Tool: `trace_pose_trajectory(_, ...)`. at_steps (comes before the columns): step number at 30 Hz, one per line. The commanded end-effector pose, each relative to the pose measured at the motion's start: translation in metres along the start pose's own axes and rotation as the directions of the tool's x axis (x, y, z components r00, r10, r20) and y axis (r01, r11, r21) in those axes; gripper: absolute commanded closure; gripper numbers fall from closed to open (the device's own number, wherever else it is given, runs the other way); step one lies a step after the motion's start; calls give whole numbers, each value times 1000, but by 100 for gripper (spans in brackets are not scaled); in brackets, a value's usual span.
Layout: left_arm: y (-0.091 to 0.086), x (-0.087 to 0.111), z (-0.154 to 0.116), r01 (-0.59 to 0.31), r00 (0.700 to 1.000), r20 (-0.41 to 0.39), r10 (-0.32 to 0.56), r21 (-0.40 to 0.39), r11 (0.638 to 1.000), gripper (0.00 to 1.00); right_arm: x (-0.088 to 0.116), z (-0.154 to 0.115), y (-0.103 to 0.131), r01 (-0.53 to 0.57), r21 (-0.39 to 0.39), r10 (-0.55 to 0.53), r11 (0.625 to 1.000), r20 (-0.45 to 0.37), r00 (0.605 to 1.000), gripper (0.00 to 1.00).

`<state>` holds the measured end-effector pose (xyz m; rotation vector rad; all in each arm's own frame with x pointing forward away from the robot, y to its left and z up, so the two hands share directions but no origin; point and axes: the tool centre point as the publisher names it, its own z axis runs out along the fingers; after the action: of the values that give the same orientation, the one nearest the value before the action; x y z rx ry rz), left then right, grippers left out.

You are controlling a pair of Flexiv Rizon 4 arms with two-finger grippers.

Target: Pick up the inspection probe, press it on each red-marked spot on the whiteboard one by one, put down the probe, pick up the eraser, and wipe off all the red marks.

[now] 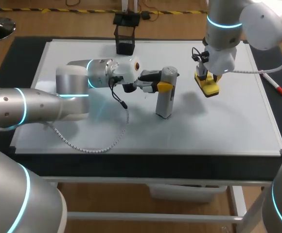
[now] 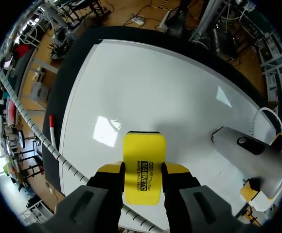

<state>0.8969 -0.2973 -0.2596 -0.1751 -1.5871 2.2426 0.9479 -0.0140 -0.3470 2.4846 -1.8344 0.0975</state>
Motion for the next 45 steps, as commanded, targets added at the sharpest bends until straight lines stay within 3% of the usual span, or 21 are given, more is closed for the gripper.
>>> trace_pose_trajectory(1, -11, 3, -4, -31, 999, 18, 31, -7, 1000, 100, 1, -1, -1, 2, -1, -2, 1000, -3, 1000, 100)
trace_pose_trajectory(17, -78, 2, -68, -166, 969, 162, 185, -123, 979, 100, 1, -1, -1, 2, -1, -2, 1000, -3, 1000, 100)
trace_pose_trajectory(32, -110, -9, -149, -213, 912, 321, 256, -162, 963, 100, 1, -1, -1, 2, -1, -2, 1000, -3, 1000, 100)
trace_pose_trajectory(45, -129, -15, -193, -248, 866, 406, 291, -157, 956, 100, 1, -1, -1, 2, -1, -2, 1000, -3, 1000, 100)
